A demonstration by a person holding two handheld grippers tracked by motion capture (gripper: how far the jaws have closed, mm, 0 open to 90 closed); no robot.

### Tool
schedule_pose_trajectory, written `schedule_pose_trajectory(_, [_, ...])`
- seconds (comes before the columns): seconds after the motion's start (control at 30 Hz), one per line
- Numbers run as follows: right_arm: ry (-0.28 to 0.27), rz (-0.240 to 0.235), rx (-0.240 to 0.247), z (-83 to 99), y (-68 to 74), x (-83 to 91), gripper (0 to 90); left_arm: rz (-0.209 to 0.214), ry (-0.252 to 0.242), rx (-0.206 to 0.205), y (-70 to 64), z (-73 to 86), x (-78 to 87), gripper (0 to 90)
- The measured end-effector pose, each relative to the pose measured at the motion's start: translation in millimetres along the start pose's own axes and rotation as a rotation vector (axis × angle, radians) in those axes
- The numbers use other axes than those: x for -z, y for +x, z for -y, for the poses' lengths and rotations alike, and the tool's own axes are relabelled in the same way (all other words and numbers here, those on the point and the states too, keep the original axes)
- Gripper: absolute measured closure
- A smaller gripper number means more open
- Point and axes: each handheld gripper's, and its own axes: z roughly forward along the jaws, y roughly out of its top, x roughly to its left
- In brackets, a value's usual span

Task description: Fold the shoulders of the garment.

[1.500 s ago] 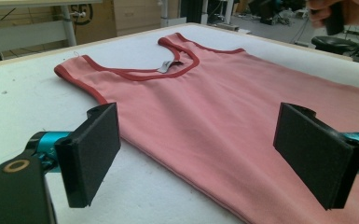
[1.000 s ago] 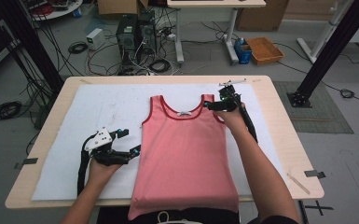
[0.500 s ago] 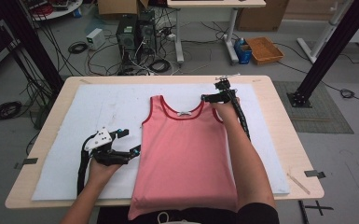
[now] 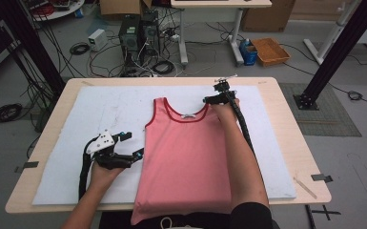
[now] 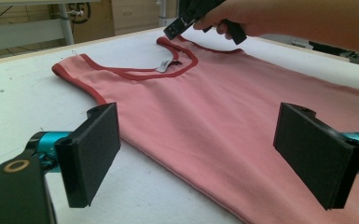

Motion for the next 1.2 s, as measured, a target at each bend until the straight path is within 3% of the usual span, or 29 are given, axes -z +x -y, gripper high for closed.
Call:
schedule_pose_trajectory(0.17, [0.03,-0.002,0.023,3.1,3.4,-6.3,42.9,-0.001,0.0,0.001,0.0,0.0,0.0,14.8])
schedule_pose_trajectory(0.2, [0.025,-0.011,0.022,3.0,3.6,-6.1,49.9,0.0,0.0,0.002,0.0,0.1,-0.1,14.8])
schedule_pose_trajectory(0.23, [0.028,-0.039,0.034,2.7,4.9,-4.9,62.4,0.0,0.0,0.0,0.1,0.0,0.0,14.9])
schedule_pose_trajectory(0.27, [0.028,-0.039,0.034,2.7,4.9,-4.9,62.4,0.001,0.001,-0.002,0.2,0.0,-0.1,14.9])
schedule_pose_trajectory(0.3, [0.03,-0.064,0.054,2.3,7.7,-4.3,73.0,0.002,0.001,0.0,0.1,0.0,-0.1,14.9])
schedule_pose_trajectory(0.33, [0.032,-0.06,0.069,2.1,9.7,-4.0,75.1,0.002,0.001,-0.002,0.3,0.0,-0.1,14.9])
schedule_pose_trajectory(0.5, [0.029,-0.048,0.106,0.9,13.7,0.2,78.9,0.003,0.0,-0.001,-0.6,0.1,-0.2,14.9])
schedule_pose_trajectory(0.7, [-0.032,-0.081,0.12,-2.4,16.0,23.0,78.9,0.004,0.0,-0.001,0.3,0.0,-0.2,14.9])
schedule_pose_trajectory(0.77, [-0.051,-0.131,0.125,-3.0,19.0,38.4,79.0,0.003,0.001,0.001,-0.1,0.1,-0.1,14.9])
schedule_pose_trajectory(0.9, [-0.081,-0.165,0.149,-1.8,24.0,56.4,79.0,0.002,0.001,-0.002,0.0,0.0,-0.1,14.9])
schedule_pose_trajectory(0.93, [-0.104,-0.193,0.156,1.9,27.8,68.5,79.1,0.004,0.001,0.001,-0.2,0.1,-0.1,14.9])
schedule_pose_trajectory(1.03, [-0.131,-0.242,0.154,12.8,32.4,83.5,79.1,0.003,0.0,-0.001,-0.6,0.1,-0.2,14.9])
schedule_pose_trajectory(1.2, [-0.147,-0.281,0.171,33.7,36.7,98.4,79.2,0.001,-0.002,-0.005,-0.9,0.1,-0.3,14.9])
